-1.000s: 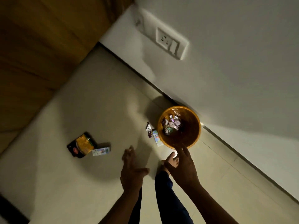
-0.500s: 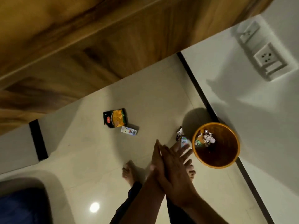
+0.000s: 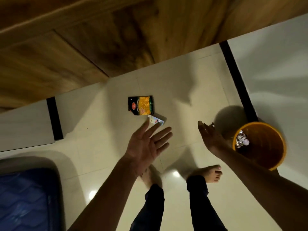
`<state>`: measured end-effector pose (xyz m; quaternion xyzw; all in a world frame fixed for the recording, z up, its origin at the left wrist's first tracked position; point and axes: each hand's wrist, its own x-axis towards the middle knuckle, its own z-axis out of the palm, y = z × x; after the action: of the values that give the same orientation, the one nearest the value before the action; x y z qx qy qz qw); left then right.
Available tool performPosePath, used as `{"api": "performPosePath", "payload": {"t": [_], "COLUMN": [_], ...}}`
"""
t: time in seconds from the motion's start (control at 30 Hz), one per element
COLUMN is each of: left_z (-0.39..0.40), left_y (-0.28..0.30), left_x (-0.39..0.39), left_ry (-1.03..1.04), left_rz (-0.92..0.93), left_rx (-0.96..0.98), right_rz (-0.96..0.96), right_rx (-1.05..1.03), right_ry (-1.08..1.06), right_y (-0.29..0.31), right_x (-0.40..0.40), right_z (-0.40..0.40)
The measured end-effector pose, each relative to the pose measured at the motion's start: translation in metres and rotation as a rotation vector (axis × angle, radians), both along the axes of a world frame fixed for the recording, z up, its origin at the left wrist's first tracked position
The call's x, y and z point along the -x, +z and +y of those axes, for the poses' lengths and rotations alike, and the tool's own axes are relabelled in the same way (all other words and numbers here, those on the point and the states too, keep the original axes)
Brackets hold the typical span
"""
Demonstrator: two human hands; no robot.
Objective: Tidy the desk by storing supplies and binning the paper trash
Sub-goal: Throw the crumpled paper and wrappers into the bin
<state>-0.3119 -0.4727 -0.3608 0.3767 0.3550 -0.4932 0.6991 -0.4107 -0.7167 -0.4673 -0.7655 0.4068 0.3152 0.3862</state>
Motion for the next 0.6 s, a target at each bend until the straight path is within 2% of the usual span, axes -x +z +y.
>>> {"api": "performPosePath", "payload": {"t": [0.07,0.13,0.3,0.43,0.53,0.6], "left_z": [0.028,0.046,0.07,0.079,0.077,0.07], "left_y": [-0.01,-0.026,-0.053,-0.09,-0.101,-0.107], "left_x": [-0.015,-0.028,-0.068,-0.081,-0.082,-0.082], "left_ry": [0.12,0.209,0.176,0.096,0.205,0.203], "left_rz": [0.047,0.079,-0.007,-0.02,-0.013,-0.02], "left_rx": [-0.025,0.037,-0.071,-0.247,-0.332,-0.378], "right_rz": [-0.039,-0.076,-0.113,-0.148,-0.146,-0.137], "right_rx": [0.013,-0.006,-0.034,-0.033,-0.004,0.058], "right_ry": [-0.05,-0.079,-0.112,-0.04,0.067,0.121], "right_y": [0.002,0.005,-0.012,-0.016,-0.024,-0.032], "right_x": [-0.001,-0.008,-0.026,-0.034,-0.041,-0.045], "right_z": [0.035,0.064,0.11,0.12,0.115,0.109]}}
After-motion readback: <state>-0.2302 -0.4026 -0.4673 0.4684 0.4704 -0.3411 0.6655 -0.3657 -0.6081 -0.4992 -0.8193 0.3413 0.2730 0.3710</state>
